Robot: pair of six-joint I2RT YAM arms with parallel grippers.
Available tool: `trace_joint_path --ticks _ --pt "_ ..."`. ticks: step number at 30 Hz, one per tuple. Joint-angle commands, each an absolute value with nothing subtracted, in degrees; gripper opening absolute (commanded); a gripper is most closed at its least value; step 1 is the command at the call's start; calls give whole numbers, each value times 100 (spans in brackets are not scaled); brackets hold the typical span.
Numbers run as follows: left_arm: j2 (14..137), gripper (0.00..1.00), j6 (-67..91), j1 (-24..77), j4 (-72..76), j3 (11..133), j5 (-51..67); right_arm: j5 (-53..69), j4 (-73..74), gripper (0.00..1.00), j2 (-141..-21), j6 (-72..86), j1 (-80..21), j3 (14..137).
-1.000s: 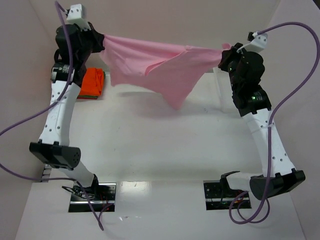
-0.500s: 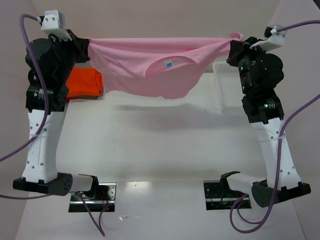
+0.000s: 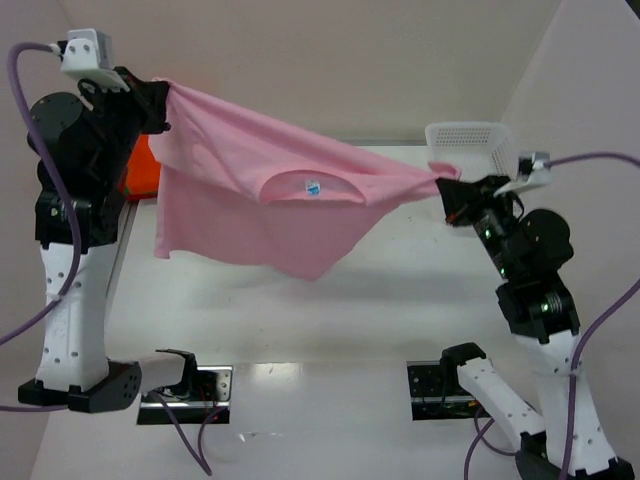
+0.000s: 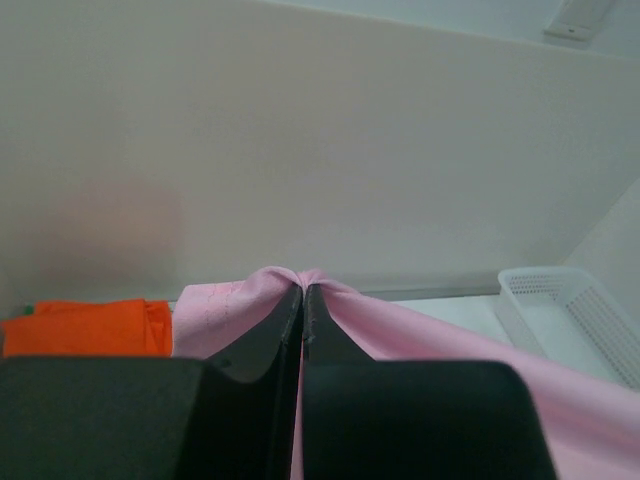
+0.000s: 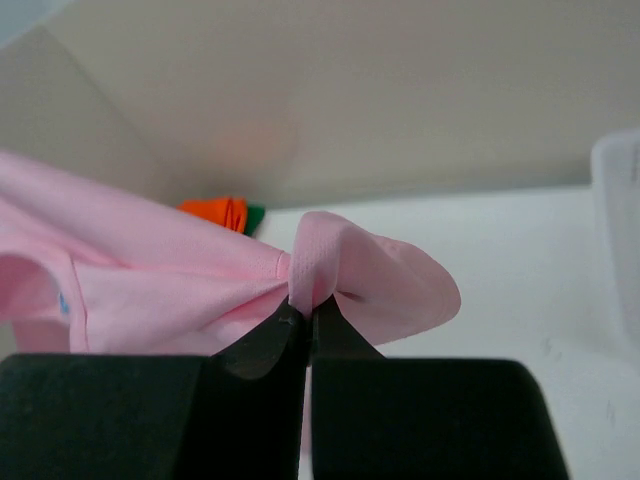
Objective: Fold and stack the t-shirts
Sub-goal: Flatten out the tshirt
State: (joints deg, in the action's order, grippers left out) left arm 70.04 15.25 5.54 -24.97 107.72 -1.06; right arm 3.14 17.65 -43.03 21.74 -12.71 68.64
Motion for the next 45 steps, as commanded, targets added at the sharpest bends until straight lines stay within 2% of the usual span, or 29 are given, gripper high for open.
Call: trace_joint_path --ticks 1,4,13,14,15,17,18,19,21,22,23,25,26,29,34,38,39,43,45 --pt "7636 0 1556 510 -2311 11240 438 719 2600 0 -3342 2812 -1213 5883" --pt "8444 0 1424 808 -2592 11873 895 1254 3172 0 -2805 3128 -1213 5364" --pt "10729 0 766 1976 -3163 13015 1485 2109 3910 0 -2487 3866 -1213 4237" --pt "11106 0 704 2082 -3312 13156 1433 2179 3981 3 -2540 3945 -1213 4236" --pt "11292 0 703 2266 -3366 13401 1433 2180 4051 18 -2601 4059 -1213 4236" --pt "11774 3 650 2390 -3436 13622 1380 2137 4052 37 -2662 4130 -1213 4306" --pt "11943 29 650 2443 -3506 13893 1380 2057 4052 44 -2663 4183 -1213 4359" --pt "12240 47 746 2443 -3585 14043 1380 2057 3843 62 -2585 4184 -1213 4359" --pt "12497 71 808 2443 -3708 14403 1380 1751 3649 78 -2584 4271 -1213 4552" --pt "12602 82 809 2443 -3761 14605 1380 1653 3526 96 -2654 4271 -1213 4622" --pt "12760 86 809 2443 -3866 14973 1258 1539 3464 100 -2985 4132 -1213 4893" --pt "12814 97 809 2443 -3919 15265 1187 1372 3323 100 -3417 3912 -1213 5149" --pt "12814 100 809 2443 -3920 15380 1134 1319 3166 100 -3837 3737 -1213 5298" --pt "12727 100 879 2286 -4069 15645 1072 1135 2691 100 -4288 3350 -1213 5660" --pt "12105 100 1309 2066 -4395 15076 -349 915 2232 100 -5860 2726 -1318 6380" --pt "11182 100 1625 1689 -3676 12969 -853 -75 2180 100 -6968 2286 -1845 7090" --pt "10692 100 1870 1583 -3169 11902 -731 -262 2110 100 -7353 2129 -2098 7197" --pt "9689 100 2214 871 -2016 9771 42 -633 2031 100 -8320 1926 -2355 7812" --pt "9528 100 2268 652 -1908 9423 114 -755 1908 100 -8638 1776 -2513 8050"
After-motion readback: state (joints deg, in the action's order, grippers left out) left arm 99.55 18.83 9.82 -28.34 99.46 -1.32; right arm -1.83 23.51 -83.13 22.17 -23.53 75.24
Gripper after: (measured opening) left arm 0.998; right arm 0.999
